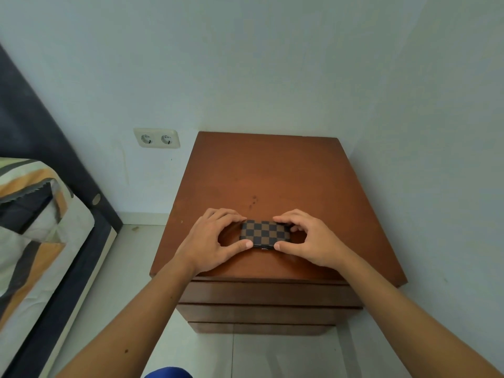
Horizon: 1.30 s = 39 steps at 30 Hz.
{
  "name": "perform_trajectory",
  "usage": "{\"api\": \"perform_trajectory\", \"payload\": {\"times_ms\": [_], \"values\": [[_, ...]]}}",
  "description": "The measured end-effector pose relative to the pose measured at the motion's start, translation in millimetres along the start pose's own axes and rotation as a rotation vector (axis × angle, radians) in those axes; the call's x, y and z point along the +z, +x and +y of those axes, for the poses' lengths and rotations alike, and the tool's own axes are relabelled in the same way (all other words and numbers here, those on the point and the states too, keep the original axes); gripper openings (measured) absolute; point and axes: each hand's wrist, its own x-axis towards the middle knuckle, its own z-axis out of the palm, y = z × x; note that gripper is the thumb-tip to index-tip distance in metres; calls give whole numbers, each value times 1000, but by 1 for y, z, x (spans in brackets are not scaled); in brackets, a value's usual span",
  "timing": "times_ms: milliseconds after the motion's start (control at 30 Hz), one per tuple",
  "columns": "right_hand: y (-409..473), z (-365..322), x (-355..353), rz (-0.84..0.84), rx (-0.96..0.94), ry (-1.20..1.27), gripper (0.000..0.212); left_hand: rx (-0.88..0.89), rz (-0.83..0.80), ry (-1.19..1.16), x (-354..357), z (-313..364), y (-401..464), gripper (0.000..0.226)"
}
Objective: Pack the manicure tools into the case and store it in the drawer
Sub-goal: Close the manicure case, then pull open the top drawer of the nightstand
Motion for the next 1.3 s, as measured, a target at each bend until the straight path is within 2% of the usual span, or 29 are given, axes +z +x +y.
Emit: {"api": "perform_trajectory", "payload": {"times_ms": [500, 733, 900, 967, 1067, 1200, 1233, 1300], "values": [[-2, 4, 5, 37, -43, -40, 57, 20, 27, 30, 4, -3, 1, 66], [-18, -4, 14, 183, -11, 48, 56, 16, 68, 47, 0, 6, -13, 73], [-58, -2, 6, 269, 37, -180, 64, -2, 136, 79, -8, 10, -49, 80], [-81, 6, -3, 362, 86, -270, 70, -14, 222, 141, -9, 1, -70, 82], [-117, 19, -13, 564, 185, -279, 91, -124, 425, 112, -5, -11, -102, 93], [-157, 45, -10, 711, 463, -82, 126, -369, 465, -102, 11, -18, -131, 110], [-165, 53, -8, 710, 510, -35, 126, -413, 458, -186, 15, -18, -137, 108], [-176, 67, -2, 672, 523, 131, 110, -442, 453, -336, 20, -19, -146, 95]]}}
